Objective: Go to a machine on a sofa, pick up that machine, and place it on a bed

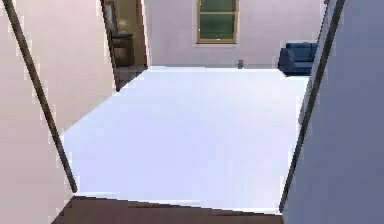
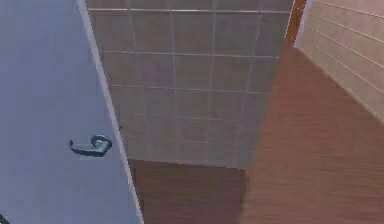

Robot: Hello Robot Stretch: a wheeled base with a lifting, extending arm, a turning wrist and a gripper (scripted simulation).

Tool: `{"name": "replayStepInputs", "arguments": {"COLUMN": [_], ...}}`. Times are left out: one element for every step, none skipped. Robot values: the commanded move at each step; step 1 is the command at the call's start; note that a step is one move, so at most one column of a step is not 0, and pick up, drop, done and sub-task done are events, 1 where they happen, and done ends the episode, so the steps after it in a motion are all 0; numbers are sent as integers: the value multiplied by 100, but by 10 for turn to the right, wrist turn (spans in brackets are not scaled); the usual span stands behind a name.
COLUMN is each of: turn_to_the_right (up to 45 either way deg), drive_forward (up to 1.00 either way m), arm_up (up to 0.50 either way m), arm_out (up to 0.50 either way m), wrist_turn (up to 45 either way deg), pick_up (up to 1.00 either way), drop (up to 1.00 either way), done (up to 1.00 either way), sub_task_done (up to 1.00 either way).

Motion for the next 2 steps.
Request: {"name": "replayStepInputs", "arguments": {"turn_to_the_right": [0,0], "drive_forward": [100,50], "arm_up": [0,0], "arm_out": [0,0], "wrist_turn": [0,0], "pick_up": [0,0], "drop": [0,0], "done": [0,0], "sub_task_done": [0,0]}}
